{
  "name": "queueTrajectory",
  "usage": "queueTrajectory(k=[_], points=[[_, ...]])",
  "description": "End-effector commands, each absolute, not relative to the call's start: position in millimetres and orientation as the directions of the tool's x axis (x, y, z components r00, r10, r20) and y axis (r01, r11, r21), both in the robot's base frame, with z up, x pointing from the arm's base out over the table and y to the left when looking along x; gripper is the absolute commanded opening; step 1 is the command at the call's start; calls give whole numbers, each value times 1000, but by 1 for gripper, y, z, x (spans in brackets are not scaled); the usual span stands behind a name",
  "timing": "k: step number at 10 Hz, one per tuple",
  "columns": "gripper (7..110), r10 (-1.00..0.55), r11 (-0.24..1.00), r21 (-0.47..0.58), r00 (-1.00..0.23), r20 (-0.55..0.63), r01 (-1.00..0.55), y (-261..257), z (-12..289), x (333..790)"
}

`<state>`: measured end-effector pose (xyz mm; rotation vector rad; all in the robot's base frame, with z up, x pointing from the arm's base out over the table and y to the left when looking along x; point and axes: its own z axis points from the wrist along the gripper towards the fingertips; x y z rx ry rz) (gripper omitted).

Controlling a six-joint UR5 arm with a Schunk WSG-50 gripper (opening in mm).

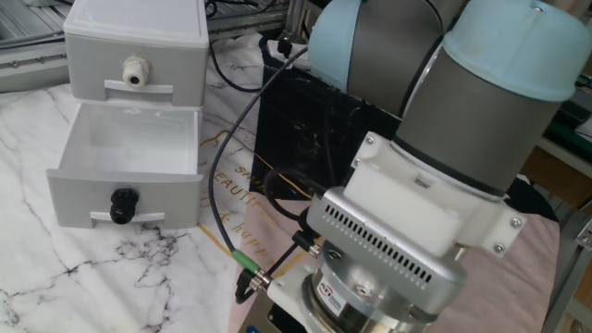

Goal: Put things in the drawer

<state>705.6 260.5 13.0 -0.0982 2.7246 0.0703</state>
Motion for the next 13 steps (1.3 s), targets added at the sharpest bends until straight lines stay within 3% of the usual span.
queueTrajectory(k=[1,2,4,5,10,11,12,13], points=[[66,-46,997,38,-923,-383,-65,257,13,703],[44,-33,999,28,-929,-369,-47,253,13,701],[44,-5,1000,-21,-942,-335,2,244,15,693],[7,-1,1000,-4,-942,-335,1,249,16,693],[7,3,1000,18,-928,-374,-4,253,21,704],[22,1,1000,16,-929,-370,-5,253,20,703],[22,19,1000,3,-928,-371,19,249,21,704],[7,33,999,-3,-928,-372,37,248,22,704]])
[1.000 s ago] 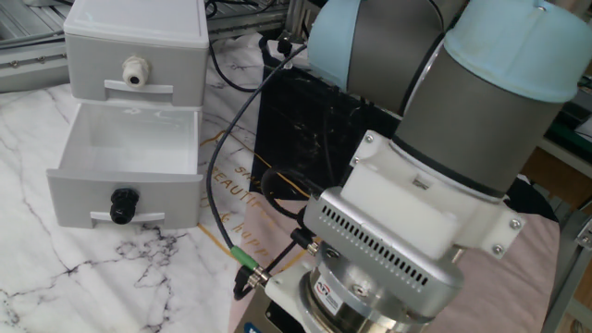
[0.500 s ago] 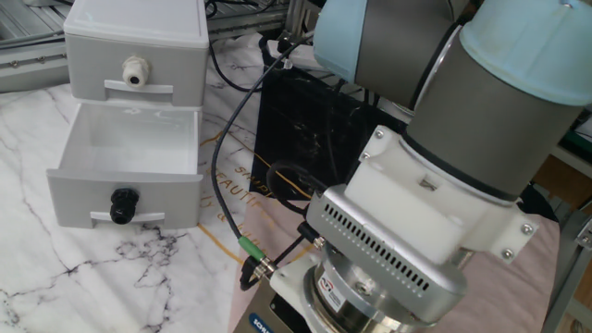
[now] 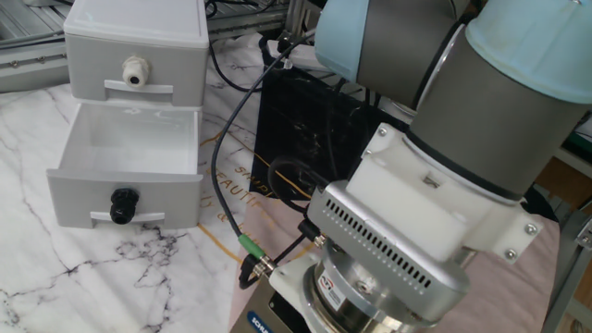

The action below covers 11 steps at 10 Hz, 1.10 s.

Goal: Put things in the drawer

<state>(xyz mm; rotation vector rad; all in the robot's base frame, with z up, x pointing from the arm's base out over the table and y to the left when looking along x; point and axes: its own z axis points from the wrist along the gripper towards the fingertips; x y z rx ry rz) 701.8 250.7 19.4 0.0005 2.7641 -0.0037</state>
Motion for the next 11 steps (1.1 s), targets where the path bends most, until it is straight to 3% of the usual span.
queueTrajectory(k=[1,5,7,11], points=[[7,26,1000,4,-931,-364,26,251,21,704],[7,34,999,-14,-941,-336,41,245,13,705],[7,66,998,29,-940,-336,60,256,13,708],[7,66,997,-19,-954,-293,74,246,8,697]])
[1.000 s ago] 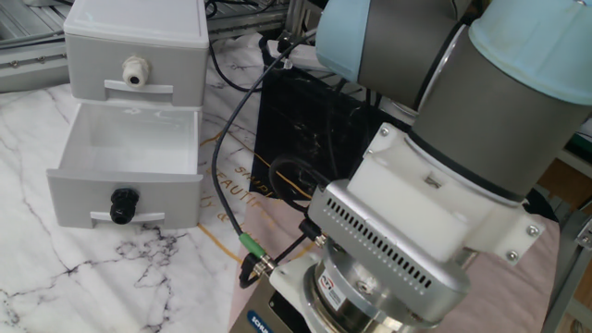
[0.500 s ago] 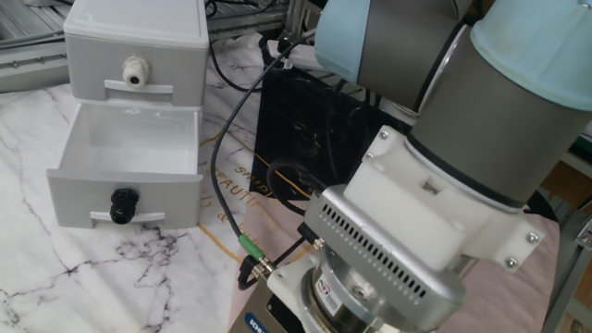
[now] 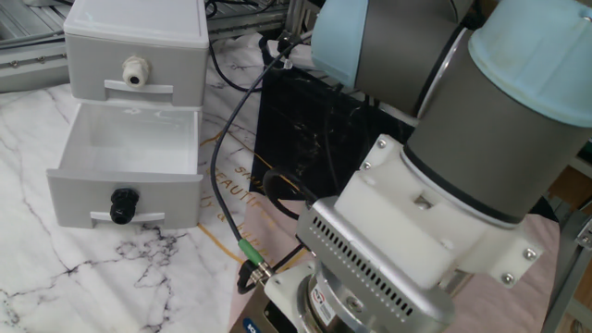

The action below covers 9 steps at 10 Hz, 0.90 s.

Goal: Put things in the drawer

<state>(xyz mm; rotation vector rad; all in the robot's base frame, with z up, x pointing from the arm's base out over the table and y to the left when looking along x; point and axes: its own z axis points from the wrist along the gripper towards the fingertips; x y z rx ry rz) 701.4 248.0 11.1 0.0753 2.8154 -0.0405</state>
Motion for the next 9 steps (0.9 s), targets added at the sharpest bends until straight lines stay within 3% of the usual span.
queueTrajectory(k=[1,9], points=[[7,61,998,-8,-950,-305,67,250,9,701],[7,27,998,-36,-944,-330,41,253,8,703]])
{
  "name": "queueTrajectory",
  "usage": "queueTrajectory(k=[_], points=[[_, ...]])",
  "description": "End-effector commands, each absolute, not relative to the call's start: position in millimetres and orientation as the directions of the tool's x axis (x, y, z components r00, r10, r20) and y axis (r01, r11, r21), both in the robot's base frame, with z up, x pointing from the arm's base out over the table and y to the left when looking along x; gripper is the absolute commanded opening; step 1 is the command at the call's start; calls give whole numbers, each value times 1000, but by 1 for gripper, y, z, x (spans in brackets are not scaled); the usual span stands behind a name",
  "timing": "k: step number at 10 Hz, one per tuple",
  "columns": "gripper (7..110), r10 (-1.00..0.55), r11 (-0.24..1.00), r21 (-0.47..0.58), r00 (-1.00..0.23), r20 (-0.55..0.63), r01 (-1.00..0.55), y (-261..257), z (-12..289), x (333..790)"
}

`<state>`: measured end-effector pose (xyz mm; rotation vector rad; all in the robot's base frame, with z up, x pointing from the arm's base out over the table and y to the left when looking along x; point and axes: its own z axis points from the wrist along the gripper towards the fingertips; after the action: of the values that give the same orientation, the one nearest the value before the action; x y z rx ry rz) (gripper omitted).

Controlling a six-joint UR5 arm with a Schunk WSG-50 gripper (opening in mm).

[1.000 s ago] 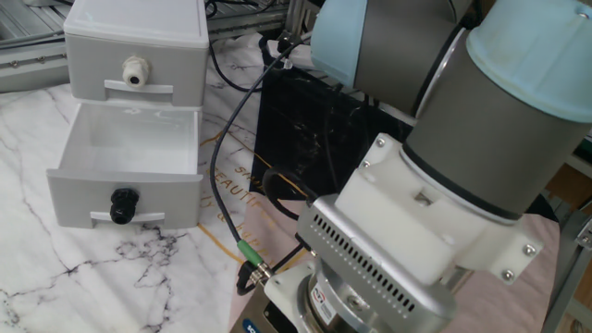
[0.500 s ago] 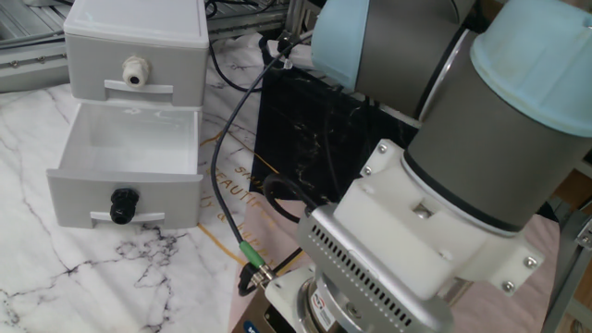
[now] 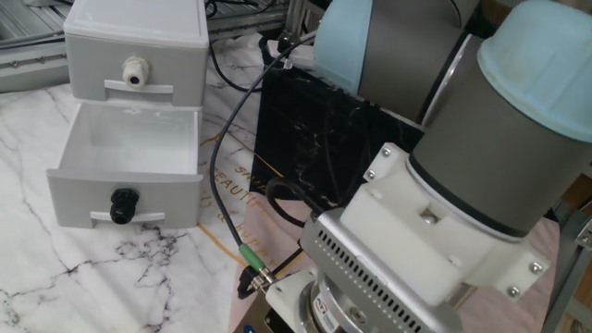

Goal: Put things in the drawer

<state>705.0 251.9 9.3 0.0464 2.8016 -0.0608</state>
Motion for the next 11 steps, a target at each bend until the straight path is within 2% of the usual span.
queueTrajectory(k=[1,4,8,11], points=[[7,25,998,-44,-947,-320,42,254,5,697],[7,24,998,-51,-950,-311,42,256,5,693],[7,33,998,-42,-952,-305,48,264,20,701],[7,24,997,-55,-944,-329,44,257,11,716]])
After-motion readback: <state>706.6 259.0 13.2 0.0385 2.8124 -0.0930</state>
